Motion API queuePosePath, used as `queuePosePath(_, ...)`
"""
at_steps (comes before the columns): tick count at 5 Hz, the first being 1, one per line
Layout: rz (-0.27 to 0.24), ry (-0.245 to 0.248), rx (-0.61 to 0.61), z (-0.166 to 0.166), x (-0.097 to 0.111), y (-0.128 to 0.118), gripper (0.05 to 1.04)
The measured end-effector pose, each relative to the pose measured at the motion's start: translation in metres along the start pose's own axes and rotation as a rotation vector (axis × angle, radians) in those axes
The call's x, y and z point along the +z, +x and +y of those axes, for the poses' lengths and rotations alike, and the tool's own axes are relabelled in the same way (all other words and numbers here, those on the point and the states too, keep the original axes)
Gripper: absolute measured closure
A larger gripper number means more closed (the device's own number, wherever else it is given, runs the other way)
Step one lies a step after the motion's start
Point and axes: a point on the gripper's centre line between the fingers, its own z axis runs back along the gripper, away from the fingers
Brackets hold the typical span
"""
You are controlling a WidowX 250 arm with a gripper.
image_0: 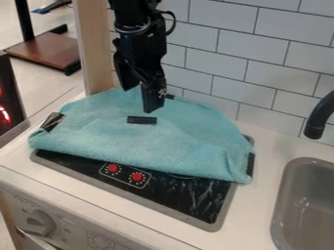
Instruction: Fold the cloth from right to left
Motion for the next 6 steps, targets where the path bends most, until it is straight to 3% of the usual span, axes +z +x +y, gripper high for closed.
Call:
queuePosePath(2, 0.026, -0.023, 0.04, -0.011, -0.008, 0.0, 0.084)
queuePosePath(4, 0.017, 0.002, 0.022, -0.044, -0.006, 0.026, 0.084)
queuePosePath(5, -0.006, 0.014, 0.03, -0.063, -0.008, 0.041, 0.084)
queuePosePath(6, -0.065, 0.025, 0.055, -0.084, -0.016, 0.06, 0.084)
